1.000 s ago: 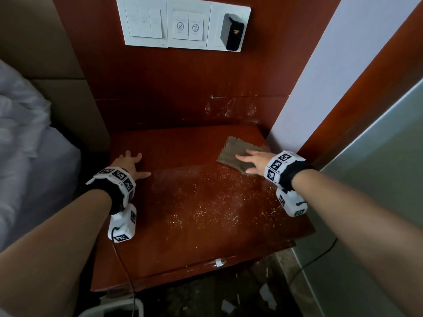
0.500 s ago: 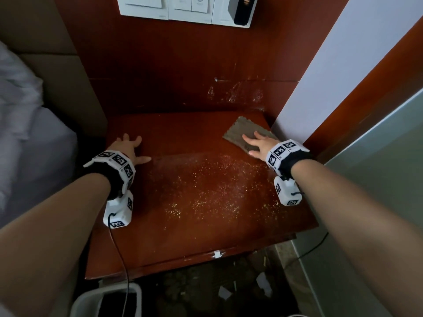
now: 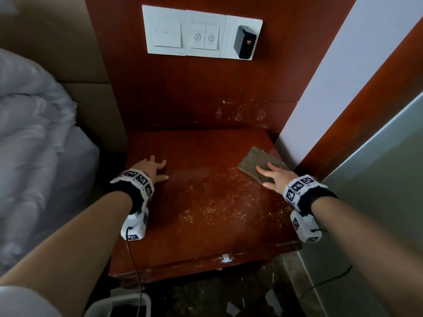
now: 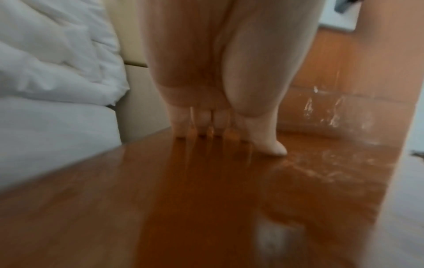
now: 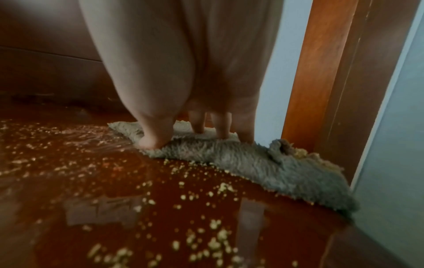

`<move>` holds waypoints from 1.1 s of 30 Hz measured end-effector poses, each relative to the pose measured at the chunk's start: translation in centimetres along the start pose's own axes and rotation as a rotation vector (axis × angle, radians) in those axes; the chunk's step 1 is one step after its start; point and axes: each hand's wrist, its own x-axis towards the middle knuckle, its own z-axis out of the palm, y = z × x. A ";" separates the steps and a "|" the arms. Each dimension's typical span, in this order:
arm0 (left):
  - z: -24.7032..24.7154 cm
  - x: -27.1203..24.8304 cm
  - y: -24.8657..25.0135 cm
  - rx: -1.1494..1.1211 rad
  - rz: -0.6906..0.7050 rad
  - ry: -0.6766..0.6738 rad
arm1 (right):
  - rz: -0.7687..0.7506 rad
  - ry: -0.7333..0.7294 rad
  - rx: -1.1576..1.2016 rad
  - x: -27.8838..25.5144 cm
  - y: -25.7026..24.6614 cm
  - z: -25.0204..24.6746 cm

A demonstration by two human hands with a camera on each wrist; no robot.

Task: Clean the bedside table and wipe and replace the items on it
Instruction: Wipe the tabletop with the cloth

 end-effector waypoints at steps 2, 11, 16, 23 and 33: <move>0.1 -0.6 0.4 0.013 0.030 -0.008 | -0.005 -0.001 0.005 0.1 0.0 0.0; 0.6 -0.3 2.7 0.019 0.038 0.011 | 0.031 -0.012 0.010 1.4 0.3 -0.5; 0.0 0.0 4.3 0.081 0.054 0.042 | 0.044 -0.028 -0.003 1.8 0.4 -0.7; -0.6 -0.1 4.3 0.092 0.053 0.010 | 0.044 -0.018 -0.006 -0.6 0.7 0.5; -0.4 0.0 4.0 0.021 0.045 -0.057 | 0.022 -0.055 -0.023 -2.5 0.2 1.2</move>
